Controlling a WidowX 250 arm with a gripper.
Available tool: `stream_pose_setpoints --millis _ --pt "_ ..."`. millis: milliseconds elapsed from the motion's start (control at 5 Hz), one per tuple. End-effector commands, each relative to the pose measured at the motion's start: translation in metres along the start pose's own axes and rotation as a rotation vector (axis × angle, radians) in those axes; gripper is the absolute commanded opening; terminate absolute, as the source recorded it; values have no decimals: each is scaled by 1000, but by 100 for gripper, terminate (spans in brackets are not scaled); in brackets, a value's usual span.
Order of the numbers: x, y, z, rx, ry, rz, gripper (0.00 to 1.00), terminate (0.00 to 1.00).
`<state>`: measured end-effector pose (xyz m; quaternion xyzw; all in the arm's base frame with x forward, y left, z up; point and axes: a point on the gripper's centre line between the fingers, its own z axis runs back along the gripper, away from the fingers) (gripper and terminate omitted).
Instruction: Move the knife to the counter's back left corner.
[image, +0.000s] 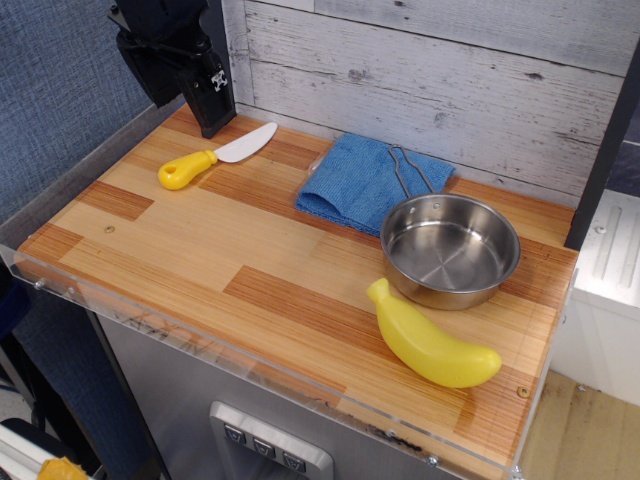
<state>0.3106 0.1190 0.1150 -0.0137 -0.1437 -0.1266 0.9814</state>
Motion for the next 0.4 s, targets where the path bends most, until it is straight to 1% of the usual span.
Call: stream_pose_setpoints --millis 0,200 --pt "1 0 15 32 -43 -18 100 0" --pt "1 0 15 32 -43 -18 100 100"
